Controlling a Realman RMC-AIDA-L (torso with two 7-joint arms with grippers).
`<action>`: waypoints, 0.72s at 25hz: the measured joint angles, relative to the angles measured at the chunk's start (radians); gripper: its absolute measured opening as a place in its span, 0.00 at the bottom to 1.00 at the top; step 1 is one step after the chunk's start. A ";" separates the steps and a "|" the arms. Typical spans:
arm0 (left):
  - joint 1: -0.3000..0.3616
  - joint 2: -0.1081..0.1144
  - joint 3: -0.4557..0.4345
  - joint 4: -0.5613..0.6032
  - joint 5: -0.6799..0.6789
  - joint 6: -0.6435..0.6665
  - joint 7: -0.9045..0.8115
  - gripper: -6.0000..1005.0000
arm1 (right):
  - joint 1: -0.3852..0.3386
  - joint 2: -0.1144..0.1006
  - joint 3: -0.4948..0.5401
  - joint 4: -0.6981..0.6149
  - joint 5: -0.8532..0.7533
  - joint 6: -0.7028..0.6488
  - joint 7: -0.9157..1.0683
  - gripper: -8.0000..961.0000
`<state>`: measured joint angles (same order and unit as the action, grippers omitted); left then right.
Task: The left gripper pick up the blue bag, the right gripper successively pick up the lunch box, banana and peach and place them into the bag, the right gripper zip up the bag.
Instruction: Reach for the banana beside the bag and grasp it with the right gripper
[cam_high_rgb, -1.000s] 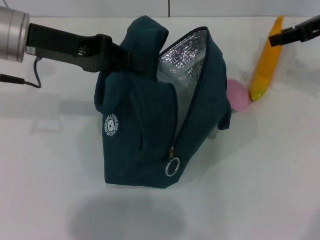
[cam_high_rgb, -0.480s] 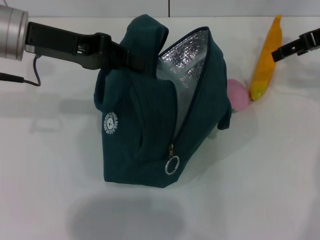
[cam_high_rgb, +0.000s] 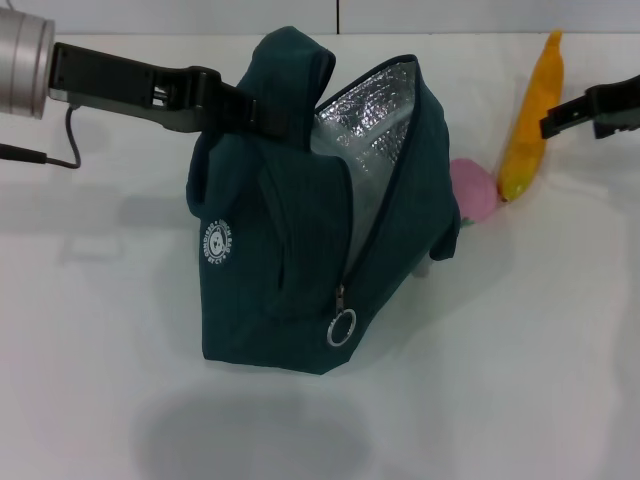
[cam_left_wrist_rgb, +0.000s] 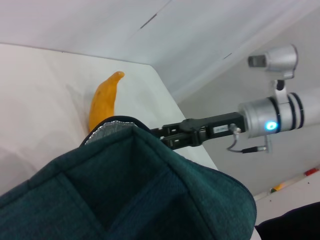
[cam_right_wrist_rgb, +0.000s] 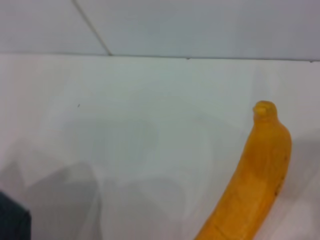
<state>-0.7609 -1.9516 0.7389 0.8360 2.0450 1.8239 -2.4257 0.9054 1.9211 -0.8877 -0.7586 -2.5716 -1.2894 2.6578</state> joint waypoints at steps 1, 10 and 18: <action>0.000 0.000 0.000 0.000 0.000 0.000 0.005 0.05 | 0.000 0.008 0.004 0.016 0.004 0.022 0.006 0.88; 0.000 0.016 0.004 0.000 0.000 0.001 0.050 0.05 | -0.003 0.040 0.009 0.121 0.120 0.183 0.028 0.88; 0.000 0.018 0.006 0.000 0.003 0.006 0.079 0.05 | -0.002 0.042 0.008 0.138 0.138 0.190 0.038 0.87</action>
<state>-0.7609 -1.9334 0.7452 0.8361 2.0476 1.8299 -2.3466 0.9038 1.9630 -0.8799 -0.6204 -2.4334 -1.0998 2.6958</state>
